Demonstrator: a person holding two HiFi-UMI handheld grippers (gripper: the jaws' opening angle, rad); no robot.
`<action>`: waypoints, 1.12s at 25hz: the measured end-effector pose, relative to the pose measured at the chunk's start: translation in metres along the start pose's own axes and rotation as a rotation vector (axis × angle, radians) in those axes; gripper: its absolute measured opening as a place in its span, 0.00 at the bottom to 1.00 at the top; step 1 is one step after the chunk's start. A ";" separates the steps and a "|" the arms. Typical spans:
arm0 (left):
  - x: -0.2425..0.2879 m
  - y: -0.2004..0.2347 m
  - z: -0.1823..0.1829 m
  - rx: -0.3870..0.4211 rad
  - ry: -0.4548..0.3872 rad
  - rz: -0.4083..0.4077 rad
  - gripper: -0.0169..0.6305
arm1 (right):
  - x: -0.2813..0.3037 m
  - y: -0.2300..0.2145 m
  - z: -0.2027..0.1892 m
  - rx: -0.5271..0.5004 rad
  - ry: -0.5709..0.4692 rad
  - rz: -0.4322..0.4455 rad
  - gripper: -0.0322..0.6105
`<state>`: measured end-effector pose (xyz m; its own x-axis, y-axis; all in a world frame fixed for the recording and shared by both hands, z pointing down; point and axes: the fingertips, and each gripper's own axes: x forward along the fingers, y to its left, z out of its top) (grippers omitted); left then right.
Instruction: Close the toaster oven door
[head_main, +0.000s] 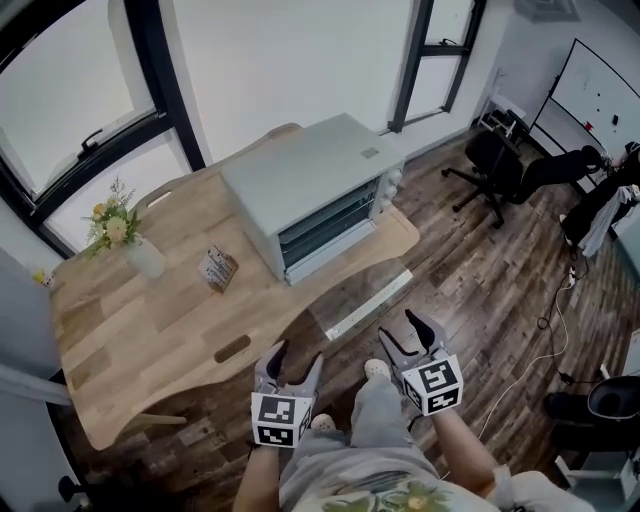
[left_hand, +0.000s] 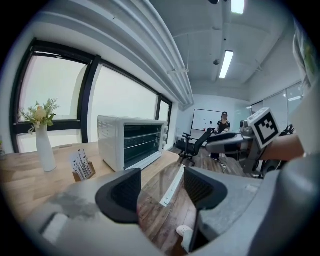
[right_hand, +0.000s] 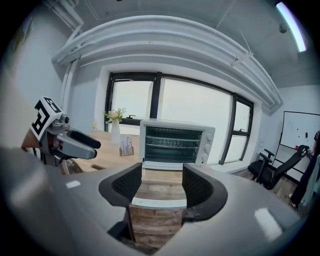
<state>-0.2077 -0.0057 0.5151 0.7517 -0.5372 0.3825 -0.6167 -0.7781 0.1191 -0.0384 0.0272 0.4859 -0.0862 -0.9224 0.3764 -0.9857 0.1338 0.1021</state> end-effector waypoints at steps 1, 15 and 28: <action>0.005 0.000 -0.002 -0.002 0.009 0.002 0.44 | 0.004 -0.006 0.000 -0.001 0.001 0.006 0.43; 0.067 0.002 -0.014 -0.086 0.119 0.109 0.44 | 0.068 -0.081 -0.021 -0.046 0.097 0.146 0.44; 0.111 -0.003 -0.040 -0.152 0.219 0.199 0.44 | 0.113 -0.144 -0.080 -0.023 0.250 0.232 0.47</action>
<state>-0.1315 -0.0496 0.5943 0.5549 -0.5781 0.5983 -0.7866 -0.5988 0.1510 0.1059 -0.0669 0.5875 -0.2668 -0.7496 0.6058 -0.9403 0.3402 0.0069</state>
